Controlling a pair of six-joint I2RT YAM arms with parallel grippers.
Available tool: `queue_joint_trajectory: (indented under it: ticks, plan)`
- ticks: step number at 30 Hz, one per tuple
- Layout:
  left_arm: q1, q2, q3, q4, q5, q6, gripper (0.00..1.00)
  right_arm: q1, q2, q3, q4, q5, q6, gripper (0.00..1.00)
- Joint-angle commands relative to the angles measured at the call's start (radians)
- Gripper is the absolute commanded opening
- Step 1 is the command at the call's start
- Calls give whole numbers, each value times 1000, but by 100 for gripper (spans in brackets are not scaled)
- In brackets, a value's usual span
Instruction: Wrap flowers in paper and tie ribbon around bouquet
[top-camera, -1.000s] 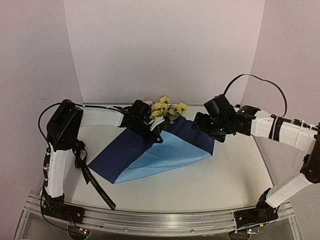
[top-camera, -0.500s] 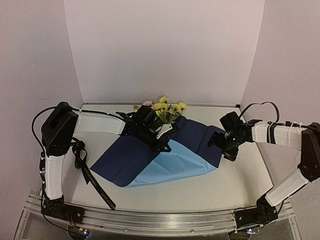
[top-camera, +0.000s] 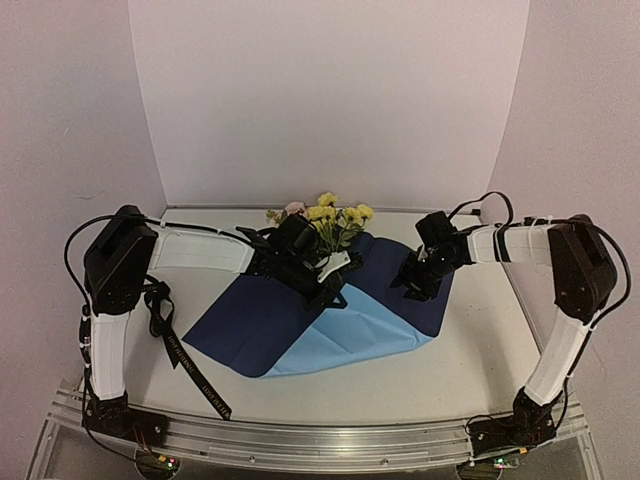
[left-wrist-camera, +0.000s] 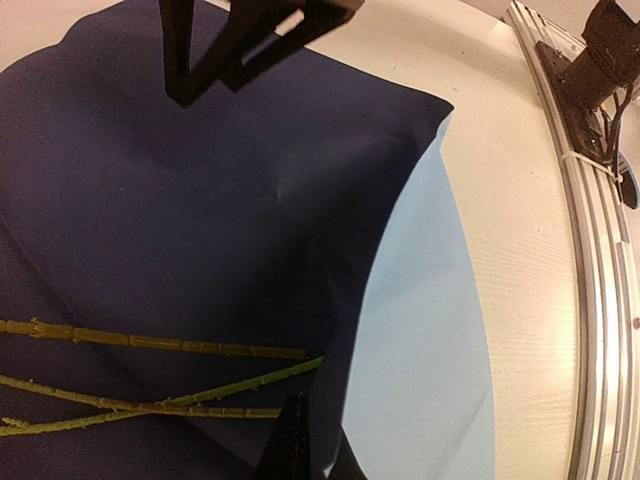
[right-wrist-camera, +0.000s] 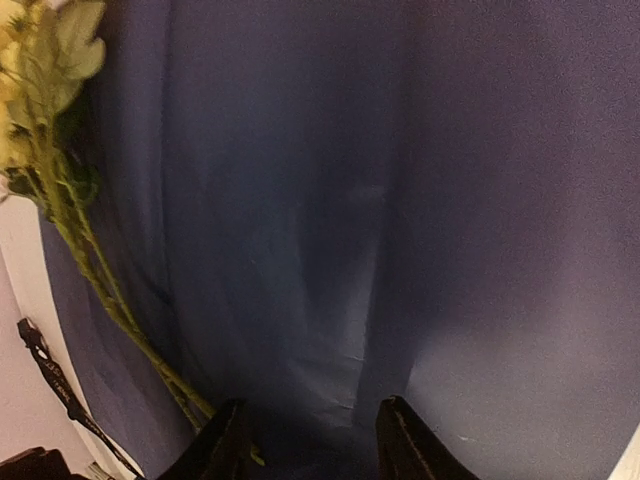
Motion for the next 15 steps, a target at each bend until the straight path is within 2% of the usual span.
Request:
queue_joint_trajectory:
  ticks: [1,8,15]
  plan:
    - [-5,-63,-16,43,-19,-6,0,-2,63,-33,-13,-87,-3,41]
    - [-11,-86,-40,59,-45,-12,0,-22,-1,-163,-20,-37,39,40]
    - [-1,-96,-43,94,-159,6,0,-25,-93,-239,-38,-10,69,43]
